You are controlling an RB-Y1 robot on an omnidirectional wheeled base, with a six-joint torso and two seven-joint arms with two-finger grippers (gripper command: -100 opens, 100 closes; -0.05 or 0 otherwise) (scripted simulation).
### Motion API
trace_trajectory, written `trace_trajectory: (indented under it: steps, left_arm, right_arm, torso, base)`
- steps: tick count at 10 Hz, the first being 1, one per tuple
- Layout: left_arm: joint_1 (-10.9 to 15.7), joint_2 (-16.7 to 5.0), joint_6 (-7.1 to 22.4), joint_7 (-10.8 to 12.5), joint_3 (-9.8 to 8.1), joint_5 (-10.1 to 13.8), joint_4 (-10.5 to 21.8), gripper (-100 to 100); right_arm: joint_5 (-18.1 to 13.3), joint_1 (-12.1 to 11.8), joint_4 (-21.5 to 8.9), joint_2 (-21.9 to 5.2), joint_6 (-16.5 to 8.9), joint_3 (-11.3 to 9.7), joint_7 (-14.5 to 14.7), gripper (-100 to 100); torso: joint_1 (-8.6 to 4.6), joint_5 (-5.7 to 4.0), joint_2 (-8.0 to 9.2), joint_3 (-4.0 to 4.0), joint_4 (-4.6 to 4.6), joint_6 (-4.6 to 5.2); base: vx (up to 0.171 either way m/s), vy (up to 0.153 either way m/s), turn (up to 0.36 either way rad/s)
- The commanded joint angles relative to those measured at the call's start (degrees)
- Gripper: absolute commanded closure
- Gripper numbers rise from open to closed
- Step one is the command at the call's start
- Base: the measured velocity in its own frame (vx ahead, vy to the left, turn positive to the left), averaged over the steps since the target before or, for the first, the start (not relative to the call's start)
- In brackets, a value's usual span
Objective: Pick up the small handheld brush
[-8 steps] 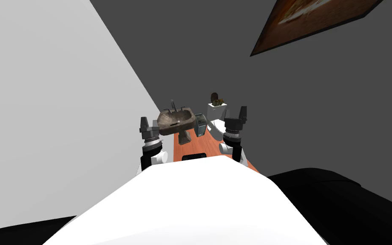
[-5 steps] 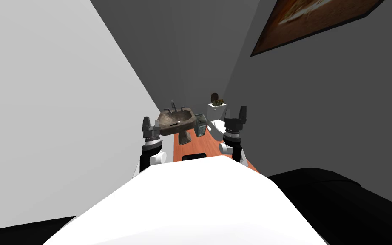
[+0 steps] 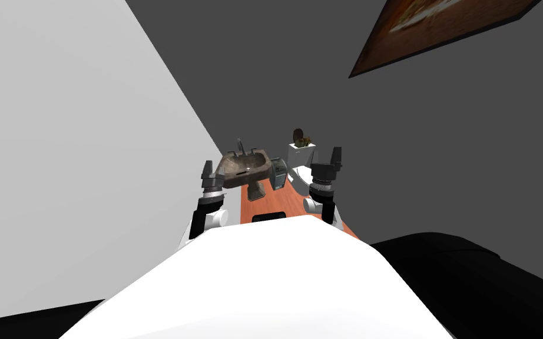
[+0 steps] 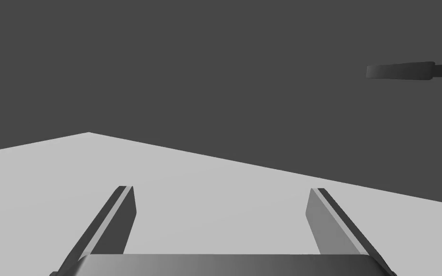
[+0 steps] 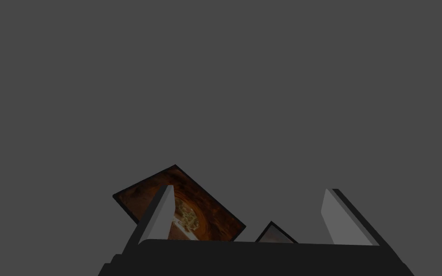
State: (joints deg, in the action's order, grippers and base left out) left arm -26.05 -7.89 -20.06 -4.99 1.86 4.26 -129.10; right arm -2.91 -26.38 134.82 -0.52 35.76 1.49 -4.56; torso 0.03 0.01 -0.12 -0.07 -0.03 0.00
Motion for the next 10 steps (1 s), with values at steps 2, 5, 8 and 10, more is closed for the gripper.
trace_trajectory:
  steps: [2, 5, 8, 10]
  left_arm:
    - [0.4, -1.4, 3.9, 1.2, 0.05, 1.1, -0.4, -100]
    - [1.5, -3.9, 8.8, 3.5, 0.02, 3.3, -0.9, -100]
    - [2.0, -5.1, 13.8, 4.8, 0.00, 4.5, -1.1, -100]
    - [2.7, -6.3, 17.1, 6.1, -0.02, 5.7, -1.5, -100]
  right_arm:
    - [0.0, 0.0, 0.0, 0.0, 0.0, 0.0, 0.0, 0]
    - [0.0, 0.0, 0.0, 0.0, 0.0, 0.0, 0.0, 0]
    - [0.0, 0.0, 0.0, 0.0, 0.0, 0.0, 0.0, 0]
    - [0.0, 0.0, 0.0, 0.0, 0.0, 0.0, 0.0, 0]
  torso:
    - [0.01, 0.00, 0.00, 0.00, 0.00, 0.00]
    - [-0.01, 0.00, 0.02, 0.01, 0.01, 0.00]
    - [0.00, 0.00, -0.01, 0.00, 0.00, 0.00]
    - [0.00, 0.00, -0.01, 0.00, 0.00, 0.00]
  base:
    - [0.025, 0.005, 0.010]
    - [0.024, 0.005, 0.010]
    - [0.028, 0.005, 0.010]
    - [0.031, 0.005, 0.012]
